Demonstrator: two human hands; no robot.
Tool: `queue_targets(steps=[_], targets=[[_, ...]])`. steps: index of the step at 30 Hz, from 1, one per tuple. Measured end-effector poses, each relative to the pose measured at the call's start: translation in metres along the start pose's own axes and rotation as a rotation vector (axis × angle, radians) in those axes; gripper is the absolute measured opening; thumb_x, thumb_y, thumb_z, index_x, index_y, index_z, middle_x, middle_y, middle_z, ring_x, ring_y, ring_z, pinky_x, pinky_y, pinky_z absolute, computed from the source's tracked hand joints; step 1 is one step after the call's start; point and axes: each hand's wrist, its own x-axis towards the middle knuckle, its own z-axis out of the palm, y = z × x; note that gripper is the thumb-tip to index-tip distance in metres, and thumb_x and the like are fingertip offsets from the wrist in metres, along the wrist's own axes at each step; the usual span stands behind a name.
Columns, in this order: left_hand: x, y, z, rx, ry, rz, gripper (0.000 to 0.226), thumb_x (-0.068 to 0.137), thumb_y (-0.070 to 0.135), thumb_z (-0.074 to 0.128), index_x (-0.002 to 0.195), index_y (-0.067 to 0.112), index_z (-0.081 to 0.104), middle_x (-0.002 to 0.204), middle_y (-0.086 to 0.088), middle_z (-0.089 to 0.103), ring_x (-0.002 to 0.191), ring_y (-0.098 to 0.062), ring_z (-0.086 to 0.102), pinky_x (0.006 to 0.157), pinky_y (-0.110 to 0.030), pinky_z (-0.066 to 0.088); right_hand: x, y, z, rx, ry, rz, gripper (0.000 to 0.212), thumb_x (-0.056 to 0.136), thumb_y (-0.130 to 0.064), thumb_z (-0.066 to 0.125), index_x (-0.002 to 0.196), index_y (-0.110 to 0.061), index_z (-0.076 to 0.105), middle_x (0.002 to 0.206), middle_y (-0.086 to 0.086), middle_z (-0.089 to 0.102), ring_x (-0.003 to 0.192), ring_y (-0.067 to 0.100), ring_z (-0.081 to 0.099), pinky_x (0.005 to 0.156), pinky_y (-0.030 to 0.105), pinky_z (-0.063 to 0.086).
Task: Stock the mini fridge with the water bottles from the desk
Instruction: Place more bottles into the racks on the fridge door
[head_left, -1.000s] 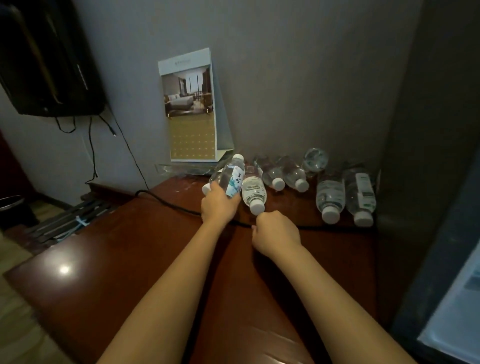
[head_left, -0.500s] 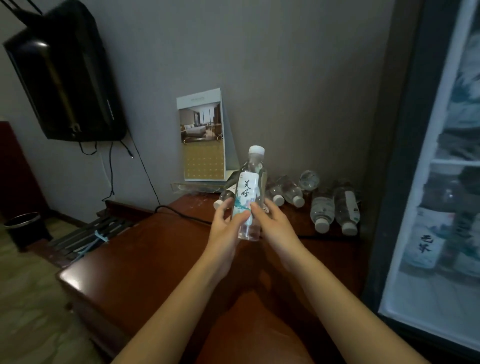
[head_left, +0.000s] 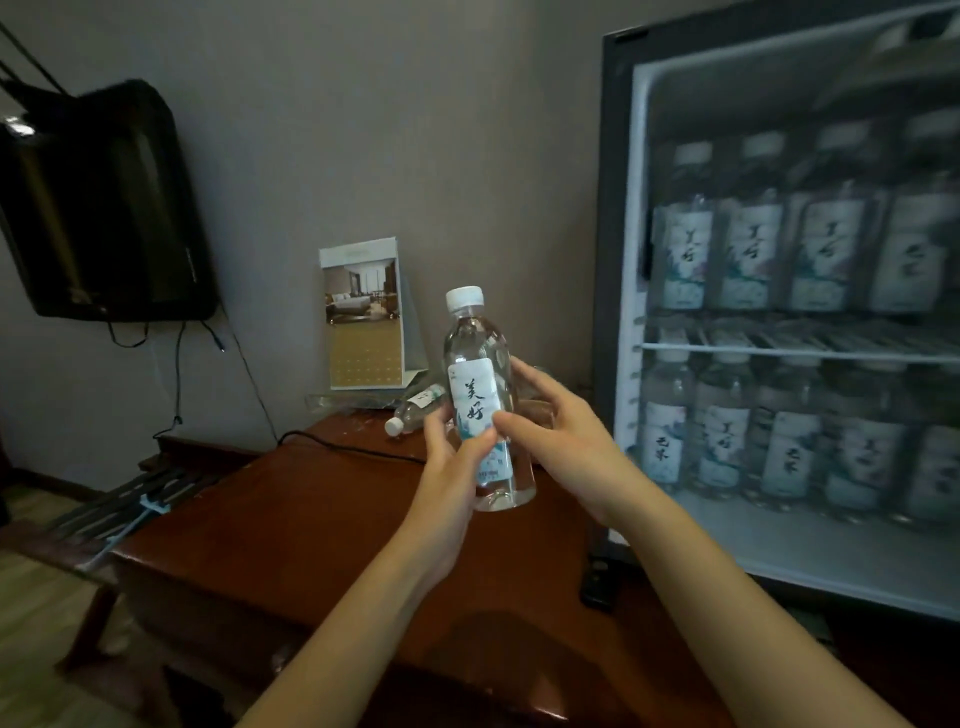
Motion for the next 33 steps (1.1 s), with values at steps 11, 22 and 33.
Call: queue_targets(steps=[11,22,33], targets=[[-0.061,-0.007,0.148,0.036,-0.442,0.083,0.033,0.09,0.031,0.048,0.112,0.05,0.032,0.123,0.006,0.053,0.109,-0.013,0.06,0.083,-0.038,0.055,-0.141,-0.051,-0.111,-0.214,0.305,-0.059,0.087,0.084,-0.009,0.066,0.145,-0.045,0.015,0.106,-0.003,0.066,0.097,0.009,0.067,0.082,0.025,0.055],[-0.129,-0.024,0.308,-0.11,-0.96,0.25,0.05,0.09,0.036,0.054,0.13,0.036,0.024,0.133,0.0,0.046,0.122,-0.003,0.049,0.095,-0.023,0.046,-0.298,-0.11,-0.204,-0.395,0.701,-0.133,0.089,0.071,-0.011,0.073,0.142,-0.04,0.027,0.103,0.009,0.068,0.094,0.02,0.069,0.082,0.035,0.057],[-0.165,-0.046,0.368,0.036,-1.05,0.367,0.048,0.087,0.036,0.06,0.125,0.032,0.031,0.131,0.014,0.045,0.125,0.006,0.042,0.098,-0.01,0.037,-0.372,-0.099,-0.251,-0.437,0.764,-0.029,0.055,0.071,0.004,0.072,0.114,-0.018,0.047,0.1,0.002,0.066,0.098,0.019,0.066,0.082,0.03,0.054]])
